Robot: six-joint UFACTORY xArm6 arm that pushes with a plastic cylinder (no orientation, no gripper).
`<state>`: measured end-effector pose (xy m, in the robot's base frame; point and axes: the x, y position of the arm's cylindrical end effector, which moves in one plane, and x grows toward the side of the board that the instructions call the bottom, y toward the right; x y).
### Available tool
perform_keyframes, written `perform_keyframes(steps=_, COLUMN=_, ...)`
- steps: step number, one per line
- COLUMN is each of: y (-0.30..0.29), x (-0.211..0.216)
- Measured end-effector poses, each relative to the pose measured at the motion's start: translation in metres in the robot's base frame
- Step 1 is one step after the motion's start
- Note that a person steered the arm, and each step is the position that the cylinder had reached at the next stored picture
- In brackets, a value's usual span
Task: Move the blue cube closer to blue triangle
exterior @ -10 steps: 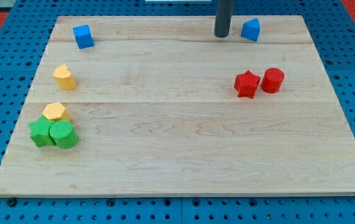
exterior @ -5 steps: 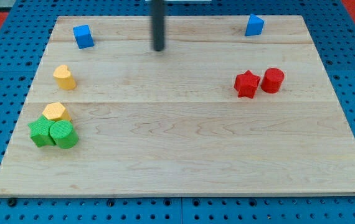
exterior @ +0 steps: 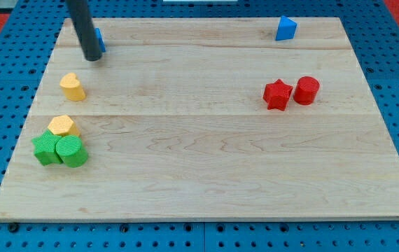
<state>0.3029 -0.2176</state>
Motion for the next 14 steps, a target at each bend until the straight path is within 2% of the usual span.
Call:
perform_keyframes(steps=1, y=-0.026, x=-0.044)
perform_keyframes(steps=2, y=-0.006, x=-0.052)
perform_keyframes(steps=3, y=0.059, x=-0.052)
perform_keyframes(steps=4, y=0.151, x=-0.052)
perform_keyframes(steps=5, y=0.196, x=-0.052)
perform_keyframes(steps=6, y=0.210, x=-0.052)
perform_keyframes(steps=8, y=0.132, x=-0.026)
perform_keyframes(steps=10, y=-0.015, x=-0.042)
perform_keyframes(steps=11, y=-0.057, x=-0.048)
perform_keyframes(steps=12, y=-0.085, x=-0.056)
perform_keyframes(steps=14, y=-0.047, x=-0.081)
